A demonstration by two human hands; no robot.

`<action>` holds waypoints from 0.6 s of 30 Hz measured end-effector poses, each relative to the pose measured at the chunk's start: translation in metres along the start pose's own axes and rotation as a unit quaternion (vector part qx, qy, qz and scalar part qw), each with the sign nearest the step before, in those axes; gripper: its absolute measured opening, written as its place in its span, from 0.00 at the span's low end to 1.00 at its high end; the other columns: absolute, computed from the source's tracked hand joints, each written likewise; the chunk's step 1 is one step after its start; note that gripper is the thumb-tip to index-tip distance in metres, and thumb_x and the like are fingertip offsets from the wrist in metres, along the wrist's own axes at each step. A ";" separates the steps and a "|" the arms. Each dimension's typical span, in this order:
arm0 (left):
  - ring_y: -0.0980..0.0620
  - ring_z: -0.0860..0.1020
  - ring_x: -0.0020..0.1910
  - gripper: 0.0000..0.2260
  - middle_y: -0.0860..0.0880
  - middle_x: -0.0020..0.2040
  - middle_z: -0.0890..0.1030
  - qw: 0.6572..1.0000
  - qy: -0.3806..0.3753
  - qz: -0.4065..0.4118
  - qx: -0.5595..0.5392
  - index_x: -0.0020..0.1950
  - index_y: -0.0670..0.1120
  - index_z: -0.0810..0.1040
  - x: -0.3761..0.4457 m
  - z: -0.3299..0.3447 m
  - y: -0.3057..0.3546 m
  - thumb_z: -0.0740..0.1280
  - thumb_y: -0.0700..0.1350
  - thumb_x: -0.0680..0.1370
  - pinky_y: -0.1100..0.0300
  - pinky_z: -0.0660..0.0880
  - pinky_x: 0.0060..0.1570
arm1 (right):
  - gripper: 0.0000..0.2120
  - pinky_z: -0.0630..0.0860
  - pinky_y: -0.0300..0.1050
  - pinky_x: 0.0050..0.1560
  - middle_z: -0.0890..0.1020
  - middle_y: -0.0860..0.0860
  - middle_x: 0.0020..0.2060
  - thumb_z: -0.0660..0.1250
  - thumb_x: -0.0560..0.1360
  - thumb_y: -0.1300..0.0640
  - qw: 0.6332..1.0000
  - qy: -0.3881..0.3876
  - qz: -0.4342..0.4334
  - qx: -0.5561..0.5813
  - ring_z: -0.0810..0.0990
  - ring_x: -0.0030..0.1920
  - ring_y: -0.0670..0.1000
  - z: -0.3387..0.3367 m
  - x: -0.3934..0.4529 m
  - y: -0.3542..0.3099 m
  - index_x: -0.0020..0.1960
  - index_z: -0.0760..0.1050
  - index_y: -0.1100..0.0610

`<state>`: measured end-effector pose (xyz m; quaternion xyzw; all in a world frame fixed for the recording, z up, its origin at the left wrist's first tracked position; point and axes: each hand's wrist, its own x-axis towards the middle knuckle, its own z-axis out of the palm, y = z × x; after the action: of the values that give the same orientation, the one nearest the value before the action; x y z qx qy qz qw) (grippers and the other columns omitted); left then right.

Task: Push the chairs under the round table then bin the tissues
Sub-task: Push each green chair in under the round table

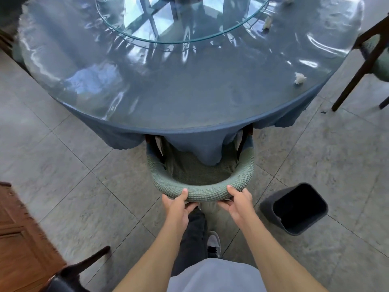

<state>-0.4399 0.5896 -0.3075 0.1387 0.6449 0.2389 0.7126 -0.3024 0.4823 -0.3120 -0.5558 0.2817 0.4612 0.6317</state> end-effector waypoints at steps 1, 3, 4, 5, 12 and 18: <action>0.36 0.77 0.61 0.37 0.40 0.71 0.70 1.000 -0.002 0.003 -0.001 0.79 0.51 0.55 0.003 0.005 0.004 0.68 0.30 0.76 0.41 0.82 0.41 | 0.22 0.82 0.61 0.43 0.77 0.63 0.62 0.64 0.79 0.68 1.000 0.000 -0.001 0.000 0.79 0.57 0.64 0.005 0.004 -0.005 0.70 0.65 0.61; 0.37 0.78 0.59 0.34 0.40 0.69 0.73 1.000 -0.012 0.015 0.000 0.77 0.50 0.60 0.011 0.015 0.011 0.68 0.30 0.76 0.40 0.82 0.42 | 0.21 0.82 0.60 0.42 0.77 0.63 0.61 0.64 0.79 0.68 1.000 -0.001 -0.002 -0.005 0.79 0.56 0.64 0.015 0.012 -0.014 0.70 0.65 0.61; 0.37 0.79 0.59 0.33 0.40 0.68 0.73 1.000 -0.016 0.021 0.000 0.76 0.49 0.62 0.015 0.019 0.015 0.68 0.30 0.76 0.39 0.82 0.43 | 0.21 0.82 0.60 0.42 0.77 0.63 0.61 0.64 0.79 0.68 1.000 -0.001 -0.001 -0.007 0.79 0.56 0.64 0.021 0.016 -0.018 0.70 0.65 0.61; 0.37 0.79 0.59 0.32 0.40 0.68 0.74 1.000 -0.021 0.023 0.000 0.76 0.49 0.62 0.020 0.024 0.020 0.68 0.30 0.76 0.38 0.82 0.44 | 0.22 0.82 0.60 0.43 0.77 0.63 0.61 0.64 0.79 0.68 1.000 0.002 0.000 -0.008 0.80 0.56 0.64 0.027 0.020 -0.023 0.71 0.64 0.61; 0.43 0.80 0.56 0.36 0.43 0.72 0.72 0.999 -0.029 0.014 -0.007 0.79 0.51 0.56 0.049 0.057 0.059 0.68 0.31 0.77 0.38 0.81 0.46 | 0.20 0.82 0.61 0.42 0.78 0.63 0.61 0.63 0.78 0.69 1.000 0.009 0.003 -0.002 0.80 0.56 0.65 0.071 0.045 -0.049 0.69 0.65 0.62; 0.40 0.78 0.61 0.37 0.42 0.72 0.71 0.999 -0.033 0.001 -0.010 0.80 0.51 0.55 0.068 0.079 0.086 0.68 0.31 0.77 0.43 0.83 0.41 | 0.22 0.82 0.63 0.43 0.78 0.63 0.61 0.63 0.78 0.71 1.000 0.019 -0.002 0.004 0.79 0.58 0.66 0.098 0.064 -0.064 0.70 0.65 0.62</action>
<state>-0.3723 0.7068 -0.3116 0.1397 0.6187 0.2412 0.7345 -0.2338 0.5965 -0.3172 -0.5626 0.2940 0.4487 0.6291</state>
